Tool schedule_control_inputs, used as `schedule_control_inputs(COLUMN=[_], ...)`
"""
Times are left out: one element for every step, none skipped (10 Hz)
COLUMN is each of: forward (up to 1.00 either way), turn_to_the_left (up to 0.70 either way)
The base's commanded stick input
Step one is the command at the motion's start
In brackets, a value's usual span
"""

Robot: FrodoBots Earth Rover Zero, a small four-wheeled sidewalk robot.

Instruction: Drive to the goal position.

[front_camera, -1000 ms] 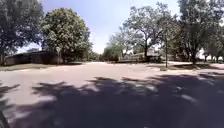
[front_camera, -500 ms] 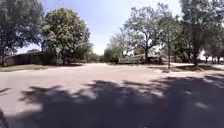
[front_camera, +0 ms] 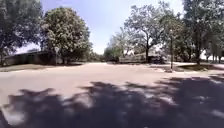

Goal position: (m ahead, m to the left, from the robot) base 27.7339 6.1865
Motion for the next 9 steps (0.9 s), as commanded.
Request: schedule_control_inputs(forward=[0.7,0.7,0.7,0.7,0.7,0.7,0.7,0.7,0.7], turn_to_the_left=[0.0,0.0,0.0,0.0,0.0,0.0,0.0,0.0,0.0])
